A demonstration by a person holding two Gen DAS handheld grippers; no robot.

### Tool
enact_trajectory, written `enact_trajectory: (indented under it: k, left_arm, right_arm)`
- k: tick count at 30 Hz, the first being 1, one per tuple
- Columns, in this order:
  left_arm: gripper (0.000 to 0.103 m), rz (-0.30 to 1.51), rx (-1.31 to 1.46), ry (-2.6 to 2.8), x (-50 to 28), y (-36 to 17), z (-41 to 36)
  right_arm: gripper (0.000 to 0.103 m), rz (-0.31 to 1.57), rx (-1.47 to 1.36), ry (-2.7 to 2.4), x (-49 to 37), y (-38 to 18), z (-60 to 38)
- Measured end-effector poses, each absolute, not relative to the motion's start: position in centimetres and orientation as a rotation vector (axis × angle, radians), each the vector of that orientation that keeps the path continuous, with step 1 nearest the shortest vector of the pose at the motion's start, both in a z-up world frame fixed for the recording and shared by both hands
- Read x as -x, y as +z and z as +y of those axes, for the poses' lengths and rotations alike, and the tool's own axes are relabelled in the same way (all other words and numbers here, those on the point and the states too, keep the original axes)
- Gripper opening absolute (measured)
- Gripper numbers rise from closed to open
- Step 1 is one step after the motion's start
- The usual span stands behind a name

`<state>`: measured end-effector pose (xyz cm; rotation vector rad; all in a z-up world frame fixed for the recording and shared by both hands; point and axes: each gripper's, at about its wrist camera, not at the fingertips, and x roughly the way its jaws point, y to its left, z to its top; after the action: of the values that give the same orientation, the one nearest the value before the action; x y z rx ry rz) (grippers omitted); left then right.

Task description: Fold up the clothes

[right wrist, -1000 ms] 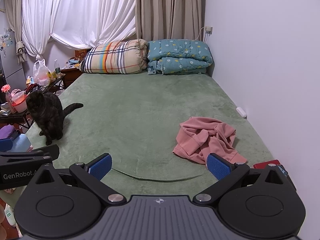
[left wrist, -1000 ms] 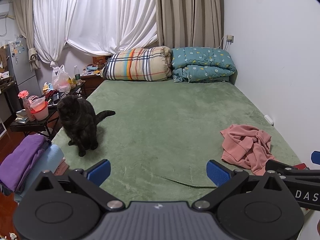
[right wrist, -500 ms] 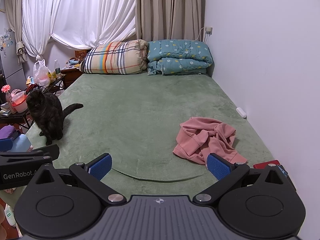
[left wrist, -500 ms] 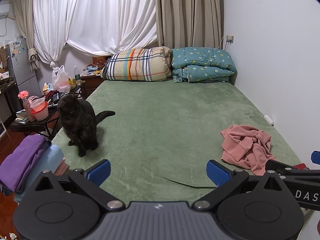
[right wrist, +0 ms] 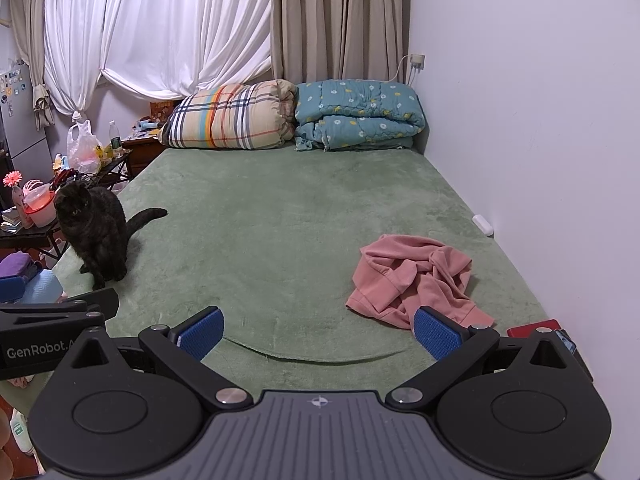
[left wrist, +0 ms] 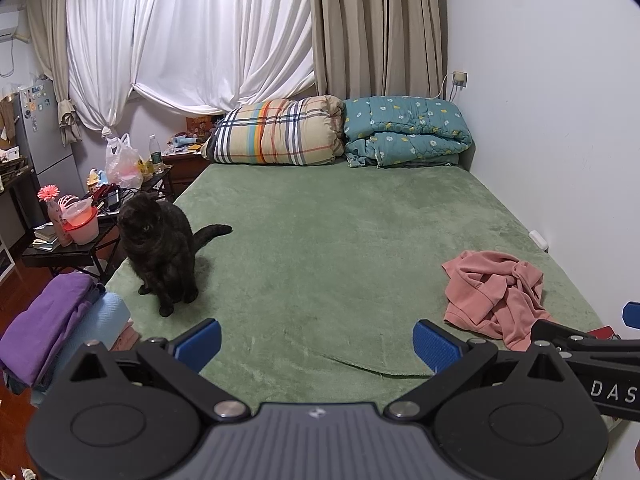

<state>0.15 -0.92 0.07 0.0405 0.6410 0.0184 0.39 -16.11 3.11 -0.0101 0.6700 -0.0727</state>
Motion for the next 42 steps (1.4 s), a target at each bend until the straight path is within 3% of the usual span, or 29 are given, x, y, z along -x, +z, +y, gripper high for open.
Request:
enact_trajectory:
  k: [42]
  left_arm:
    - [0.103,0.664,-0.053,0.021,-0.3,-0.7,-0.5]
  right_arm:
    - [0.102,0.686,0.003,-0.072,-1.0,2.5,-16.5]
